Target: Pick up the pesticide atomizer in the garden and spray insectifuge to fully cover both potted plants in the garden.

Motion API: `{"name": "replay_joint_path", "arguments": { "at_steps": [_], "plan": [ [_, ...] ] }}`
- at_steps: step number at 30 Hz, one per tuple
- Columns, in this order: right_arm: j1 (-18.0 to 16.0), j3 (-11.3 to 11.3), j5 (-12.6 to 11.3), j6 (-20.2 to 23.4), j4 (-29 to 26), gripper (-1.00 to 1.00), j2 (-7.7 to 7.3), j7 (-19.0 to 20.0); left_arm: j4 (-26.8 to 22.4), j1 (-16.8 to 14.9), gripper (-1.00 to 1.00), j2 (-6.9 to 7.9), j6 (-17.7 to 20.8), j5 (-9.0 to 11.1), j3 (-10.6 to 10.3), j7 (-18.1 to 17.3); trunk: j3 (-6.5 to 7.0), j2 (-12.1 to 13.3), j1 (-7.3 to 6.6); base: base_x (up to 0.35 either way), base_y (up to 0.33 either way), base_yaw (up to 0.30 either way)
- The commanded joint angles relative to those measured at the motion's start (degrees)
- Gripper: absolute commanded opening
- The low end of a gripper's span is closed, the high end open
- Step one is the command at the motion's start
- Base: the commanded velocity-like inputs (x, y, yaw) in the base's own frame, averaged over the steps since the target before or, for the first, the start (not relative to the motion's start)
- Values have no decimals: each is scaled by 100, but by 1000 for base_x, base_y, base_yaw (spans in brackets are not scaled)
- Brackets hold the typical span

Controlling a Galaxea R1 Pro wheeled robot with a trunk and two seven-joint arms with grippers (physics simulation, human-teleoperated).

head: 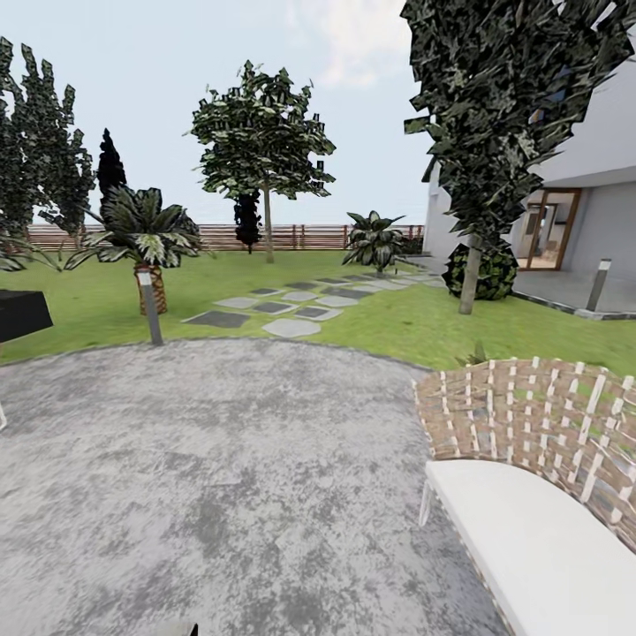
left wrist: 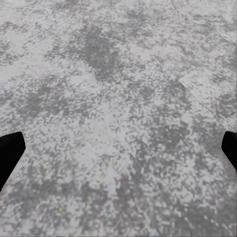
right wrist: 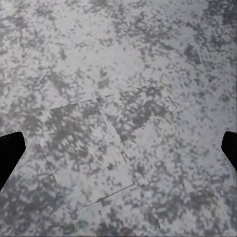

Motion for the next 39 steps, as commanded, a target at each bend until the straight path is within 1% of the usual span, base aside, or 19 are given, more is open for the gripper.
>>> {"name": "replay_joint_path", "arguments": {
  "at_steps": [1,23,39],
  "plan": [
    [0,-3,-2,34,-14,100,3,-3,2,-3,100,0,-18,18,-2,4,-6,-2,3,338,0,0],
    [0,-2,-2,34,-17,100,3,-4,2,-3,100,0,-18,18,-2,4,-6,-2,3,338,0,0],
    [0,2,3,34,-13,100,-13,30,1,-3,100,0,-18,18,-2,4,-6,-2,3,320,68,0]
  ]
}}
